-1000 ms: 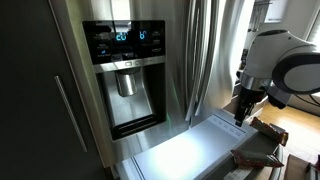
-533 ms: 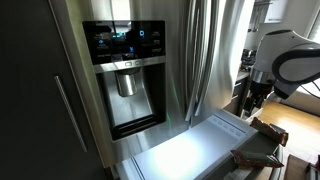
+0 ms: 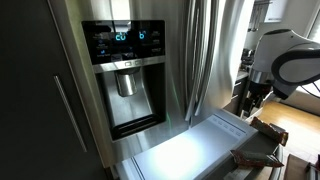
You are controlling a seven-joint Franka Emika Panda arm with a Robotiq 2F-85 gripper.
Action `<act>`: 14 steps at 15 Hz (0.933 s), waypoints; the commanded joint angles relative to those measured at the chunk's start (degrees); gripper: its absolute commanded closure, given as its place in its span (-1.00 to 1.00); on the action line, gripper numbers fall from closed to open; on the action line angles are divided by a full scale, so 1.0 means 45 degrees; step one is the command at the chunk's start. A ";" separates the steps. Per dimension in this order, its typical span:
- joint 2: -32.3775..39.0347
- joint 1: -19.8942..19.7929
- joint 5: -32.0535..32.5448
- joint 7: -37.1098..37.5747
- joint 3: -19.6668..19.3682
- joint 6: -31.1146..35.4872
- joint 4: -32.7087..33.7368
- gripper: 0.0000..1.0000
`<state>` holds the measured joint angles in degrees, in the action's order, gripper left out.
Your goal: Remove the sachets on the fridge bottom drawer edge and drop them into the opened fridge bottom drawer
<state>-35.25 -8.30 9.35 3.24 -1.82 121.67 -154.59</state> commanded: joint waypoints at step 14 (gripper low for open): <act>0.4281 -0.2206 0.4535 -0.1595 -0.2474 -0.0300 0.0346 -1.00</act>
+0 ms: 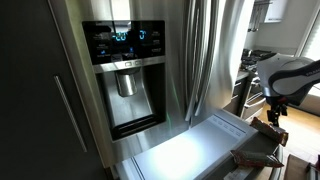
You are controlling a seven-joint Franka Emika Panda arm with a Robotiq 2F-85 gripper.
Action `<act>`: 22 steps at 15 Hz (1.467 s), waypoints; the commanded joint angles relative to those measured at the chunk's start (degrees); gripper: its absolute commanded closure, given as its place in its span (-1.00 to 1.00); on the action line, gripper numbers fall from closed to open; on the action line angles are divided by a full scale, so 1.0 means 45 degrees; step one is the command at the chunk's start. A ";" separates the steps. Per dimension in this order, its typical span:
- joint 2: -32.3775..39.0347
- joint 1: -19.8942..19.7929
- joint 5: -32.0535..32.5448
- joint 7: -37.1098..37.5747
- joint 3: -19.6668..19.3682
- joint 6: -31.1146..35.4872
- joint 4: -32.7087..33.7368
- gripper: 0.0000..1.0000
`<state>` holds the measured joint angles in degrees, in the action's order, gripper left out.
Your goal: Remove the sachets on the fridge bottom drawer edge and drop them into the opened fridge bottom drawer
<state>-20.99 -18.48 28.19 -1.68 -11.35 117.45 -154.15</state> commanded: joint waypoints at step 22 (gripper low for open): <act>0.2824 0.1212 -0.4509 -0.0122 -0.0139 0.2923 0.1644 0.93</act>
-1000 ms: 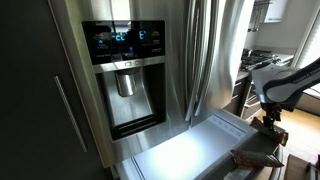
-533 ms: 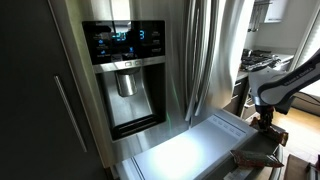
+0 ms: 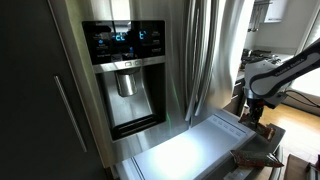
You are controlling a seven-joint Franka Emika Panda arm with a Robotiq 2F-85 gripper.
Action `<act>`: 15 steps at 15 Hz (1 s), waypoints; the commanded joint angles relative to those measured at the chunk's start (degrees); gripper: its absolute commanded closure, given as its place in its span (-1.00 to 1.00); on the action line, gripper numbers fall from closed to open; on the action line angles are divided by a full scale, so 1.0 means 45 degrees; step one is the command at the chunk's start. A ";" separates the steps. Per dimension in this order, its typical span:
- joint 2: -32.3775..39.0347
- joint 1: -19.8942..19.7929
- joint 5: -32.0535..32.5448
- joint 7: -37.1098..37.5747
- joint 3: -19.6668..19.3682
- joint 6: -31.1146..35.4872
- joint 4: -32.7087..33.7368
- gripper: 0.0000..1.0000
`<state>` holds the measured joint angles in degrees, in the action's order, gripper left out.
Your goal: Remove the sachets on the fridge bottom drawer edge and drop them into the opened fridge bottom drawer
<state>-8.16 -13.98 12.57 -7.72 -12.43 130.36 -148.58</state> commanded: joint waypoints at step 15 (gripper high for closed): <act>-0.1062 0.1116 -0.1168 0.2559 0.1387 -0.1100 0.0290 -1.00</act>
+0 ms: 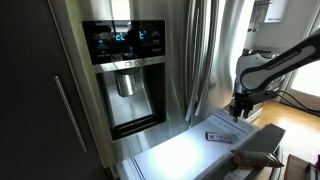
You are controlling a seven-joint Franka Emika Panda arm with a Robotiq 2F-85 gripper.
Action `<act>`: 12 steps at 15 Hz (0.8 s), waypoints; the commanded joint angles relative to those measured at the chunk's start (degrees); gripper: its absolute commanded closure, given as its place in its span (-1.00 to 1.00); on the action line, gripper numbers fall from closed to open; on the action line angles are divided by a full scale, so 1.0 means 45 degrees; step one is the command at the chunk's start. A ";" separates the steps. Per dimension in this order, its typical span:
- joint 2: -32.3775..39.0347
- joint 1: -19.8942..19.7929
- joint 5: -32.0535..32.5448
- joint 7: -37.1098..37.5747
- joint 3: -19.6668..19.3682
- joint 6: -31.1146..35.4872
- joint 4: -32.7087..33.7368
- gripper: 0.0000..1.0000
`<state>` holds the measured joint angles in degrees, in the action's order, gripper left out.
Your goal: Remove the sachets on the fridge bottom drawer edge and drop them into the opened fridge bottom drawer
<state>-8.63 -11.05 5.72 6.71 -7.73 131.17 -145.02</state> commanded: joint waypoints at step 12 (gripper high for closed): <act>-0.1093 0.2353 -0.0015 -0.1152 0.1990 -0.3773 -0.0568 -1.00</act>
<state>-13.57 -0.75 5.61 1.46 1.49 114.32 -147.67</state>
